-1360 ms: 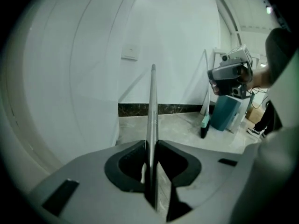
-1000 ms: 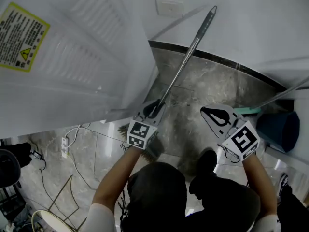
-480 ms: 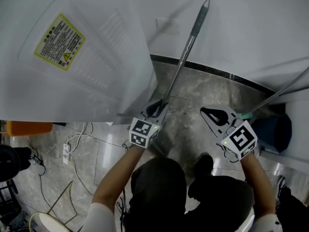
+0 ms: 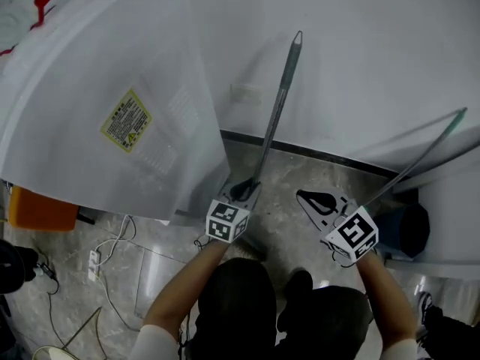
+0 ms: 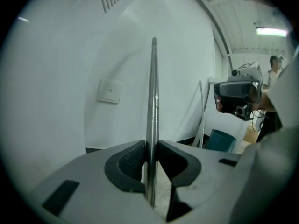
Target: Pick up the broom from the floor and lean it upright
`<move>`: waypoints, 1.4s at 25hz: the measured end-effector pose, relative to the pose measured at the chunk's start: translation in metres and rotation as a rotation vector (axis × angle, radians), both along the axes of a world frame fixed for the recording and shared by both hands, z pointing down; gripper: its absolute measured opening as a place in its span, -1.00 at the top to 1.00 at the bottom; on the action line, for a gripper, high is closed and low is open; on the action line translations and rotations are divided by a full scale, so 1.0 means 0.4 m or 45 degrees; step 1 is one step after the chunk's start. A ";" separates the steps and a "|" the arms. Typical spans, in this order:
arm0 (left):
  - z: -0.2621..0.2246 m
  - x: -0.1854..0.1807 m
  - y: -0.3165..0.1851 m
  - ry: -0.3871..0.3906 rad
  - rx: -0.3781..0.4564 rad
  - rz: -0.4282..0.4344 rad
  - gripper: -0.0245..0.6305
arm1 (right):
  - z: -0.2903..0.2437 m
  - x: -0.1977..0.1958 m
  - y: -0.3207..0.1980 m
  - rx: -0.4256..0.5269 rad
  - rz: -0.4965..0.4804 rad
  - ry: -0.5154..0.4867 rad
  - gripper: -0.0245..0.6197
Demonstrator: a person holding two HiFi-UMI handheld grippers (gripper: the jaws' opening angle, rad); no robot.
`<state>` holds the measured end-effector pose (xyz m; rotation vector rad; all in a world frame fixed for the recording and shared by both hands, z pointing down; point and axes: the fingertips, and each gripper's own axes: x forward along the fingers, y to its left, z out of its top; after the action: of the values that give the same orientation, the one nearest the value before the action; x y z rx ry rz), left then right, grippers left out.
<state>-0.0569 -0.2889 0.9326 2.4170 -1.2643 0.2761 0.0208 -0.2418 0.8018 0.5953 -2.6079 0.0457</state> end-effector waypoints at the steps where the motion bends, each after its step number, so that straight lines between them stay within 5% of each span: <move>1: -0.008 0.009 -0.016 0.005 0.004 0.001 0.68 | -0.007 0.003 -0.010 0.007 0.005 -0.002 0.92; 24: -0.078 0.137 -0.196 0.071 0.004 0.045 0.68 | -0.068 0.111 -0.080 0.044 0.084 -0.024 0.92; 35: -0.100 0.150 -0.206 0.050 0.025 0.052 0.48 | -0.059 0.128 -0.079 0.030 0.108 -0.053 0.92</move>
<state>0.0032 -0.3715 0.8927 2.4551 -1.2073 0.2280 0.0719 -0.2733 0.7784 0.7209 -2.6253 0.0549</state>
